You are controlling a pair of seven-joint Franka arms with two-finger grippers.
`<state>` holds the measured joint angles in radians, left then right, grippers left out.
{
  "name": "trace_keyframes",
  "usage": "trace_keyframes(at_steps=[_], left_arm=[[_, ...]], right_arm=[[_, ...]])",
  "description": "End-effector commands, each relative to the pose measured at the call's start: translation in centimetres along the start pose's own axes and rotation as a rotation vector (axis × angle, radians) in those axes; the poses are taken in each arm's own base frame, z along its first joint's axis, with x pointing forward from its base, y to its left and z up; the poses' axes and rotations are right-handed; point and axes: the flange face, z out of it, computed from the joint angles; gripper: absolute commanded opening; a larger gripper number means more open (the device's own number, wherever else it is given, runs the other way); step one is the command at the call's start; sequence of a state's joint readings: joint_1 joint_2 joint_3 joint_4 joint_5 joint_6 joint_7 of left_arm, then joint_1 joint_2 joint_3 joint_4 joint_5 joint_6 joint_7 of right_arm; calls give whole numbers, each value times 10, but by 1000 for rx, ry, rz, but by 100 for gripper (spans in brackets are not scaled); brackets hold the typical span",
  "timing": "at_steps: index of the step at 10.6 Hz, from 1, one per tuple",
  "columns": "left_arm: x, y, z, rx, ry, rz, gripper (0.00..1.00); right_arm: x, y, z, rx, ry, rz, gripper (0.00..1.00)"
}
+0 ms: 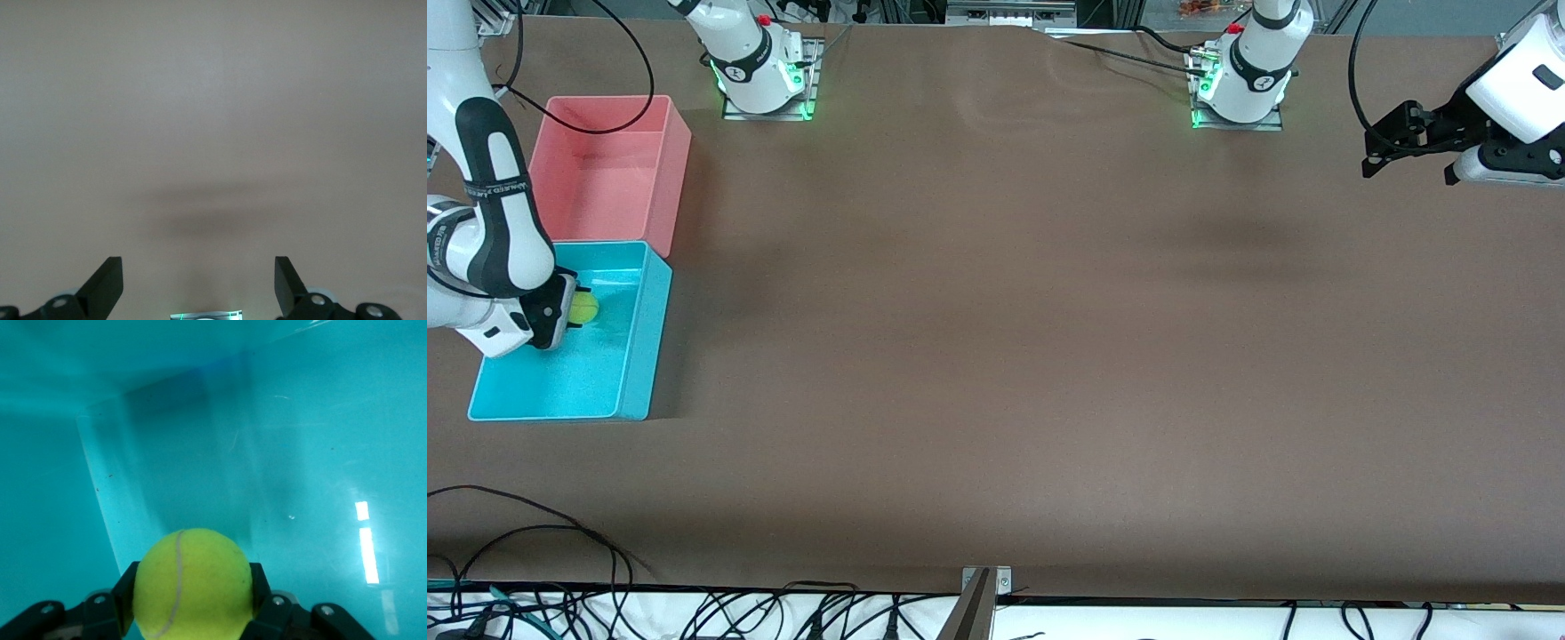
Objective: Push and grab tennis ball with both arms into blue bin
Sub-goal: 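Carry the ball with the right gripper over the cyan bin and lower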
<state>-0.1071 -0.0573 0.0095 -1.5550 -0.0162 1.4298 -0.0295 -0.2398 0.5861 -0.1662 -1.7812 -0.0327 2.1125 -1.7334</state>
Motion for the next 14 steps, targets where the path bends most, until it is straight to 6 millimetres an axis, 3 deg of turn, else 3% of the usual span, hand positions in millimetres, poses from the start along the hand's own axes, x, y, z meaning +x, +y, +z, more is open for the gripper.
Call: trace_keyframes(at_steps=[1, 6, 10, 11, 12, 13, 14], left_arm=[[0, 0, -7, 10, -4, -7, 100], [0, 1, -7, 10, -4, -5, 100], [0, 0, -7, 10, -4, -7, 100], [0, 0, -7, 10, -4, -7, 100], [0, 0, -7, 10, -4, -7, 100], [0, 0, -7, 10, -4, -7, 100], [0, 0, -7, 10, -4, -7, 100]], right_arm=[[-2, -7, 5, 11, 13, -14, 0], [-21, -11, 9, 16, 22, 7, 2], [-25, -11, 20, 33, 28, 16, 1], [-25, -11, 19, 32, 28, 16, 5], [-26, -11, 21, 33, 32, 22, 22], [-36, -13, 26, 36, 40, 39, 57], [-37, -13, 26, 34, 42, 41, 73]])
